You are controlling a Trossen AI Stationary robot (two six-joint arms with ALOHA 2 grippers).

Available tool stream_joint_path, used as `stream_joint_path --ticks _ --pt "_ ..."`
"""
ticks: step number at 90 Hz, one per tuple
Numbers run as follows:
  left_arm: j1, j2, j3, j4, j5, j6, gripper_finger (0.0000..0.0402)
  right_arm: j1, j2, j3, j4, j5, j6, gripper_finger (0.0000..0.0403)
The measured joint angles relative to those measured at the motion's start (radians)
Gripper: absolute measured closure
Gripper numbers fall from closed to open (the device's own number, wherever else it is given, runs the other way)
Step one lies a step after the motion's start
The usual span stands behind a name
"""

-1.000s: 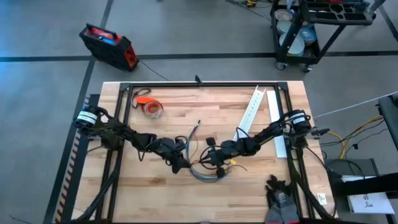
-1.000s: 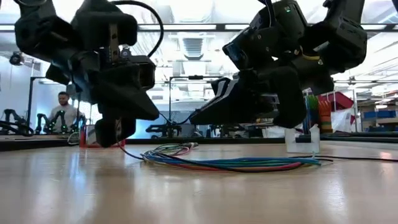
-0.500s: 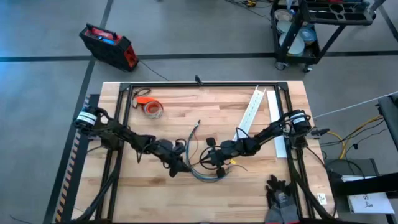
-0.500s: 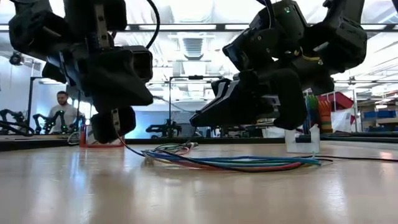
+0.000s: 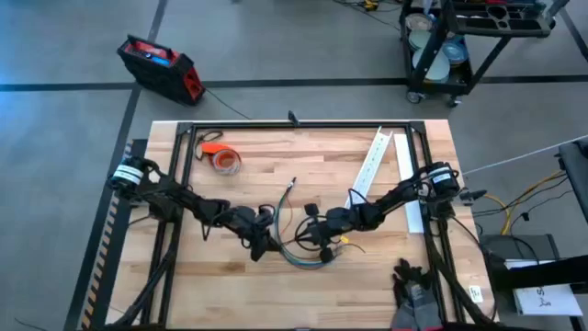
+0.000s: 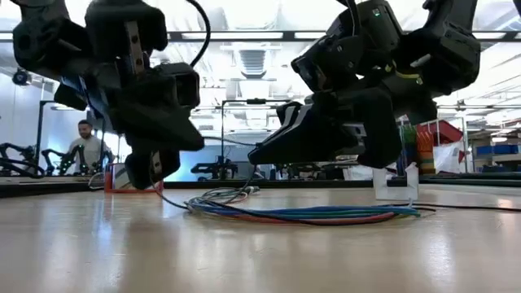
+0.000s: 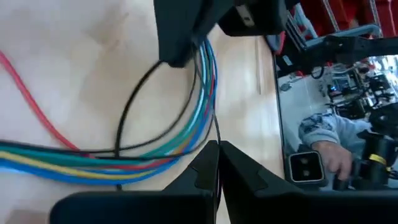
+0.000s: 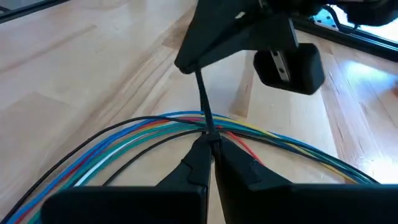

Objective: Ziptie cables
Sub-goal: Wrap the cables together using a black zip tie

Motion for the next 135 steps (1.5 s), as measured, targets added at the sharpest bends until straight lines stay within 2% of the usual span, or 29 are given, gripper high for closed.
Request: stream_joint_path --ticks 34,55,87,101,116,135 --pt "0.016 0.0 0.032 -0.011 0.008 0.053 0.0402 0.0 0.0 0.0 0.007 0.0 -0.011 0.0403" --pt "0.028 0.0 0.07 -0.104 0.032 0.069 0.0402 0.0 0.0 0.008 0.008 0.0 -0.017 0.0403" --pt "0.058 0.001 0.082 -0.147 0.037 0.073 0.0402 0.0 0.0 0.009 0.008 0.0 -0.013 0.0403" --pt "0.078 0.001 0.116 -0.154 0.079 0.099 0.0402 -0.004 0.0 0.009 0.007 0.001 0.001 0.0403" --pt "0.094 0.006 0.174 -0.285 0.111 0.14 0.0402 -0.004 0.0 0.009 0.004 0.001 0.001 0.0403" --pt "0.105 0.114 0.267 -0.293 0.201 0.139 0.0402 -0.004 0.0 0.009 -0.005 -0.001 0.001 0.0403"
